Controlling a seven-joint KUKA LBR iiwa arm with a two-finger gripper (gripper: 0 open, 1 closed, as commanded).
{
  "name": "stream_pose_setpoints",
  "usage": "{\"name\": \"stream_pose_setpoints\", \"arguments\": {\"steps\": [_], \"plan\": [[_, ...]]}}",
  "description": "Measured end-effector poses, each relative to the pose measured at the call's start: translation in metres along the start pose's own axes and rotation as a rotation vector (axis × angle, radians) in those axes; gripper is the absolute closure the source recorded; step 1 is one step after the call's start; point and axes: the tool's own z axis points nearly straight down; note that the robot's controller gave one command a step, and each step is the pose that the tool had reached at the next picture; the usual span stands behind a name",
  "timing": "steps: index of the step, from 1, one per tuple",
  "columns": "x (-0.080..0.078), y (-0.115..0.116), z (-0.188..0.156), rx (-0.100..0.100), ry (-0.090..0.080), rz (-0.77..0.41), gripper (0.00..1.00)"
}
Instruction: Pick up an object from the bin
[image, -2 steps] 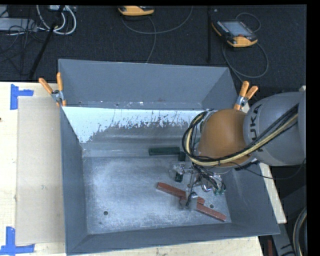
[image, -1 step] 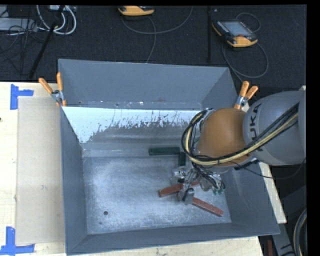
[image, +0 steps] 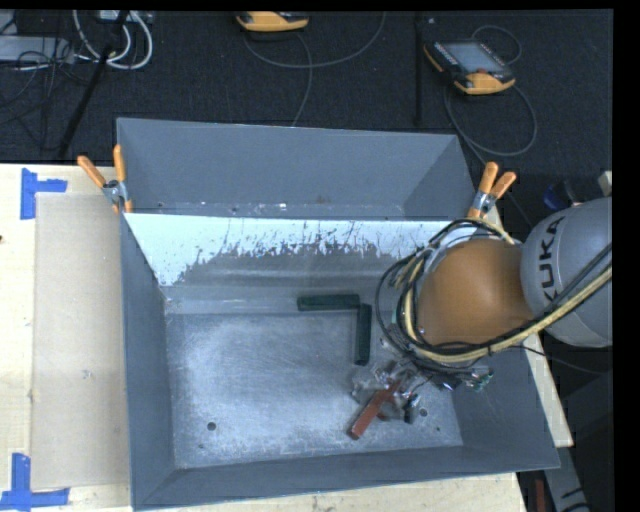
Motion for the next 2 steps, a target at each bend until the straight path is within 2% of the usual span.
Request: {"name": "stream_pose_setpoints", "arguments": {"steps": [1,2], "plan": [[-0.0079,-0.0016,-0.1363,0.001,0.004,-0.075,1.00],[-0.0059,-0.0009,-0.1318,-0.007,0.009,-0.071,0.00]]}}
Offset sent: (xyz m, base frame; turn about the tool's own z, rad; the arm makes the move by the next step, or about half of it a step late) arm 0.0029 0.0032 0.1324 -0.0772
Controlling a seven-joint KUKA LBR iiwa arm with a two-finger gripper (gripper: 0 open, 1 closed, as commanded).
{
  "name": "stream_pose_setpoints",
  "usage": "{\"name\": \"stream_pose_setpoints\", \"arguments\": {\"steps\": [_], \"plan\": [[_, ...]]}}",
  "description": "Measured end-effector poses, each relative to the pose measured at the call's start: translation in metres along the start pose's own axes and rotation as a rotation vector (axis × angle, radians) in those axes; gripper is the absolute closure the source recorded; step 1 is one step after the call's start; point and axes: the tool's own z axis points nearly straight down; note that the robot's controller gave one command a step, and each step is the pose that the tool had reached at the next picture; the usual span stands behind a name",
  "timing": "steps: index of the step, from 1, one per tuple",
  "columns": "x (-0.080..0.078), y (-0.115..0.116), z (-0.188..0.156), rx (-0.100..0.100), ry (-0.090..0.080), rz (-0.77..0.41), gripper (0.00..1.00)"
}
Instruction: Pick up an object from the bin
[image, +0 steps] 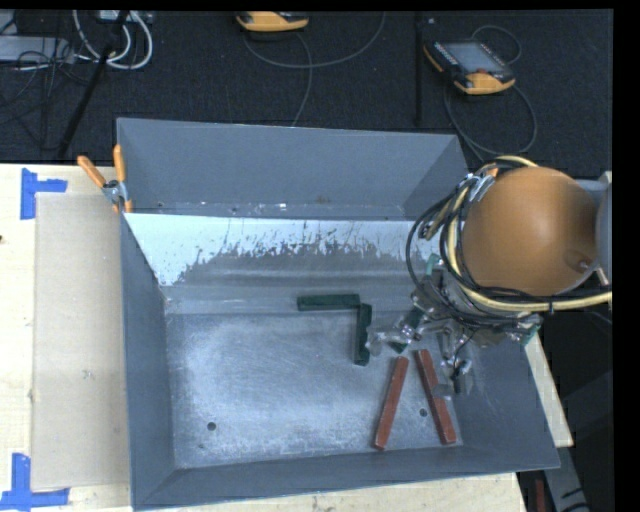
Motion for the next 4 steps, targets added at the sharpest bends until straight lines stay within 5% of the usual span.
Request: {"name": "stream_pose_setpoints", "arguments": {"steps": [1,2,3,4], "plan": [[0.036,-0.007,0.097,-0.004,0.004,-0.309,0.00],[0.059,-0.003,0.136,-0.002,0.001,-0.753,0.00],[0.076,-0.076,0.134,-0.003,-0.011,-0.806,0.00],[0.073,-0.074,0.133,0.002,-0.014,-0.810,1.00]]}}
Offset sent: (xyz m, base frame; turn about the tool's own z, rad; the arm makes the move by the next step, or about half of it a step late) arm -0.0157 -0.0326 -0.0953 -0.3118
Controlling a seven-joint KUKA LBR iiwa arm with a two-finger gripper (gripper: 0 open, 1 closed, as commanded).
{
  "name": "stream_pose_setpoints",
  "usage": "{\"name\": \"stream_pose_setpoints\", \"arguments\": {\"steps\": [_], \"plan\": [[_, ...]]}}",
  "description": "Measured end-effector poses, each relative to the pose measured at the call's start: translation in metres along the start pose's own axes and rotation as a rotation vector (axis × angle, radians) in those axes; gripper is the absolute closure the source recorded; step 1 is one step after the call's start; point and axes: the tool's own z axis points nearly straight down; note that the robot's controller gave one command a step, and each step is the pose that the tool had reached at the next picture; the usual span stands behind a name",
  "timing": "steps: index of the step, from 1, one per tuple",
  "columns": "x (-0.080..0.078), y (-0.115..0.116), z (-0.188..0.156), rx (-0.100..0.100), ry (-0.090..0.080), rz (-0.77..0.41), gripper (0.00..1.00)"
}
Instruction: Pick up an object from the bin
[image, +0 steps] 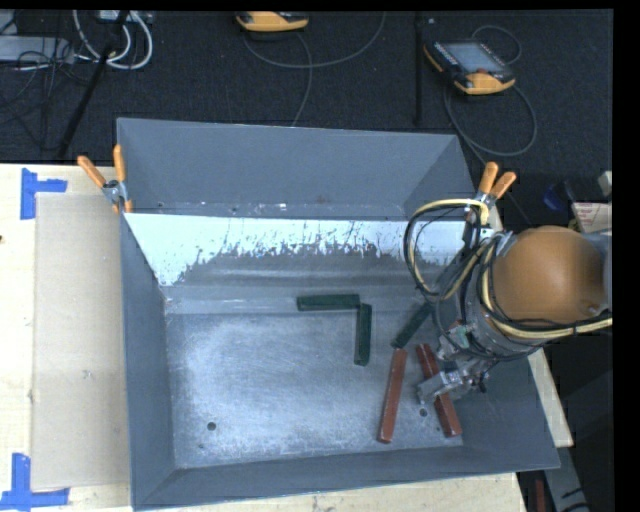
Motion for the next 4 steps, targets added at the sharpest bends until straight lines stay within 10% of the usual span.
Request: {"name": "stream_pose_setpoints", "arguments": {"steps": [2,3,4], "plan": [[-0.017,0.001,0.000,-0.003,-0.011,-0.973,1.00],[-0.045,-0.068,0.004,-0.012,0.000,-1.432,1.00],[-0.117,-0.090,-0.021,-0.011,0.000,-1.441,1.00]]}}
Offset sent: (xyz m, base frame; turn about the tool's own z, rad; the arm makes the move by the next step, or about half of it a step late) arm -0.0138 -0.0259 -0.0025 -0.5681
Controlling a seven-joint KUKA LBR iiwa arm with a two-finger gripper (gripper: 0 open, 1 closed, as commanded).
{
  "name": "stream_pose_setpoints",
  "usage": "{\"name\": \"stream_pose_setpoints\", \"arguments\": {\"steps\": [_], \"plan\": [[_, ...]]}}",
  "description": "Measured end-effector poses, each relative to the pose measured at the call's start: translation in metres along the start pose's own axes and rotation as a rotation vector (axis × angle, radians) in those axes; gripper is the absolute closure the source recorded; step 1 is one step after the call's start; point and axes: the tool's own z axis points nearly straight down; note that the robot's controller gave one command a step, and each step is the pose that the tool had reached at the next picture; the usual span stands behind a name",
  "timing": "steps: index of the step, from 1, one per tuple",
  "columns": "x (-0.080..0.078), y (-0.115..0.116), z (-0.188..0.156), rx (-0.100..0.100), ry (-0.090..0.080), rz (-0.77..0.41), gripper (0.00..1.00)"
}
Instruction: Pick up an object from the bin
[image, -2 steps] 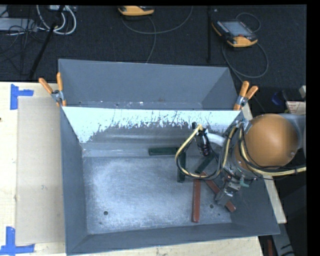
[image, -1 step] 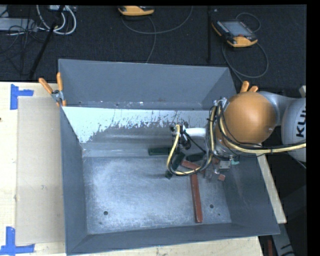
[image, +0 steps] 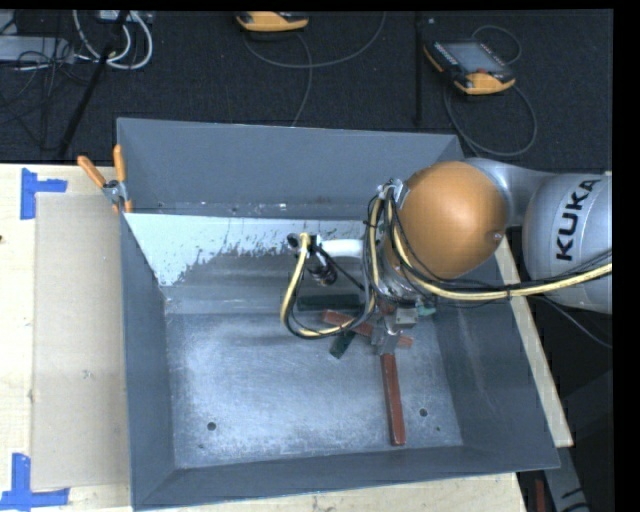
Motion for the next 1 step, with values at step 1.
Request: {"name": "stream_pose_setpoints", "arguments": {"steps": [1], "plan": [[-0.0007,-0.0032,0.0121,-0.011,-0.003,-0.187,1.00]]}}
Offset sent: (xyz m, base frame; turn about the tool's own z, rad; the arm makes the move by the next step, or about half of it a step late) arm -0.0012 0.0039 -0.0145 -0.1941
